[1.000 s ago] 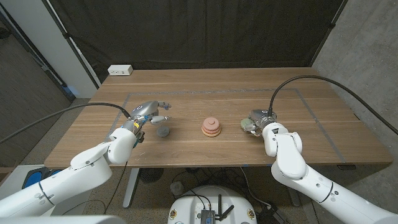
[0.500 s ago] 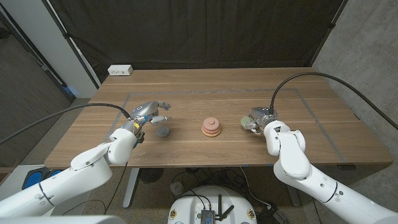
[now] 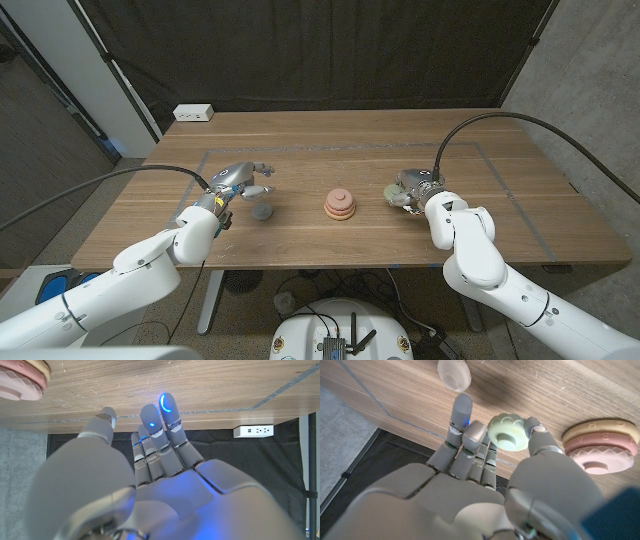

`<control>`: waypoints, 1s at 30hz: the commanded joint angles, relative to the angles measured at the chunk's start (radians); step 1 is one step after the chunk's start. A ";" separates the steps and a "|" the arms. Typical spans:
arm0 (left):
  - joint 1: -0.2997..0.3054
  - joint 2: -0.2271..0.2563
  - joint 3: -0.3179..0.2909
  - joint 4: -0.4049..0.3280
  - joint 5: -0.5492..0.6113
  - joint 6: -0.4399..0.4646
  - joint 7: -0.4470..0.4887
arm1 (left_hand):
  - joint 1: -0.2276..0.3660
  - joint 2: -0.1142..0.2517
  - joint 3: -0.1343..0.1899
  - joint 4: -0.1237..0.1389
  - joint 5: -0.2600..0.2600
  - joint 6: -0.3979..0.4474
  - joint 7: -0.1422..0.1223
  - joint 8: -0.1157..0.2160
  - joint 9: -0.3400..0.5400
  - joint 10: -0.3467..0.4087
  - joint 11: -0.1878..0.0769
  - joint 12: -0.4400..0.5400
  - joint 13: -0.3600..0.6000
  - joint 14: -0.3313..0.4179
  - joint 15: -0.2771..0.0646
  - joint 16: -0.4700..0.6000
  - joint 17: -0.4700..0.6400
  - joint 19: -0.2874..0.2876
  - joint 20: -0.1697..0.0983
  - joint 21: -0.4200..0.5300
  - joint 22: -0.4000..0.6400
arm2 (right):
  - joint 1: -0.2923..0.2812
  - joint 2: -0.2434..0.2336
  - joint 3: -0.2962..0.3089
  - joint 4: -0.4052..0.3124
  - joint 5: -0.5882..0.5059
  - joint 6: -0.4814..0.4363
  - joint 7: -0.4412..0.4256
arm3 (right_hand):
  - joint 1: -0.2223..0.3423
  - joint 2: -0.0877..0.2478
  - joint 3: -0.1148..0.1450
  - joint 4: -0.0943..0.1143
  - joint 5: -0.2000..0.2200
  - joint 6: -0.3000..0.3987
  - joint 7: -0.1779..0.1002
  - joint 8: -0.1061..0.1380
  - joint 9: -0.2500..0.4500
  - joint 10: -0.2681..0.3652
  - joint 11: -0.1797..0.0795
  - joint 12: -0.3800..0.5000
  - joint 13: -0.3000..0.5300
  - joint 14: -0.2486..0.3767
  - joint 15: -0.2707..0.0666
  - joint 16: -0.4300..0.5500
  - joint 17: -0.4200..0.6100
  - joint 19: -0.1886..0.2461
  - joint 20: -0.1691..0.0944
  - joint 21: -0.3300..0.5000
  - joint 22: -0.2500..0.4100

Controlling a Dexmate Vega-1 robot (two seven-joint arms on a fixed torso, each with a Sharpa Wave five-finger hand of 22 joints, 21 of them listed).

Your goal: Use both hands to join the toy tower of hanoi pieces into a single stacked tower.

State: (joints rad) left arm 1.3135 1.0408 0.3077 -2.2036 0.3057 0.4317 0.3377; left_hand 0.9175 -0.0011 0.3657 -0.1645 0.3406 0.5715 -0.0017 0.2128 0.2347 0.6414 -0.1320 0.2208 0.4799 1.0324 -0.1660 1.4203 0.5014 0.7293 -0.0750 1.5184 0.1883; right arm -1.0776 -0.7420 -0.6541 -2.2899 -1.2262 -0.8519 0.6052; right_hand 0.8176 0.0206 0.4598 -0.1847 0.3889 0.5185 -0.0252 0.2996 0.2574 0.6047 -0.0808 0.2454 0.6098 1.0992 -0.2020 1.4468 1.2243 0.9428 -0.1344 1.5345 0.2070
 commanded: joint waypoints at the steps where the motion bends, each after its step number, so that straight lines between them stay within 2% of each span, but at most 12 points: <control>1: 0.001 -0.007 -0.001 0.010 -0.001 -0.011 0.010 | 0.001 0.003 0.005 0.000 0.004 0.011 -0.001 0.001 0.005 0.006 -0.001 -0.002 0.004 0.000 -0.054 0.000 0.001 0.005 -0.129 -0.001 0.003 | -0.013 -0.010 0.013 -0.023 0.025 0.037 -0.027 | 0.017 0.045 0.035 0.025 0.007 0.076 -0.062 0.004 0.002 0.081 -0.072 0.003 0.004 0.010 -0.015 0.007 0.004 0.007 -0.082 0.004 0.003; 15: 0.016 -0.006 -0.014 0.015 -0.005 -0.018 0.022 | 0.000 0.003 0.007 0.001 0.005 0.013 -0.002 0.000 0.006 0.009 -0.003 -0.002 0.005 0.002 -0.054 0.002 0.001 0.007 -0.129 0.001 0.003 | 0.006 -0.022 0.008 -0.034 0.046 0.106 -0.044 | 0.014 0.044 0.041 0.024 0.010 0.080 -0.062 0.004 0.000 0.084 -0.075 -0.003 0.009 0.012 -0.015 0.016 0.004 0.010 -0.082 0.004 0.004; 30: 0.058 -0.006 -0.051 0.009 -0.014 -0.007 0.046 | 0.001 0.002 0.009 0.000 0.005 0.017 -0.003 0.001 0.006 0.010 -0.001 -0.004 0.005 0.004 -0.054 0.004 0.001 0.007 -0.130 0.002 0.003 | 0.037 -0.010 -0.007 -0.027 0.062 0.195 -0.063 | 0.011 0.042 0.046 0.023 0.013 0.082 -0.066 0.003 -0.001 0.088 -0.076 -0.006 0.012 0.013 -0.015 0.022 0.004 0.012 -0.082 0.003 0.003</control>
State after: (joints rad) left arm 1.3455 1.0346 0.2793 -2.1907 0.2989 0.4170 0.3697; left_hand 0.9175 -0.0011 0.3657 -0.1643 0.3406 0.5824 -0.0019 0.2128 0.2396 0.6414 -0.1318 0.2208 0.4798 1.0324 -0.1660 1.4202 0.5005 0.7293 -0.0751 1.5184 0.1883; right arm -1.0578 -0.7565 -0.6540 -2.3186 -1.1812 -0.7156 0.5564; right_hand 0.8176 0.0206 0.4681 -0.1930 0.3967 0.5237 -0.0199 0.2994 0.2527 0.6045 -0.0809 0.2342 0.6189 1.1011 -0.2000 1.4626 1.2242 0.9512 -0.1357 1.5344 0.2069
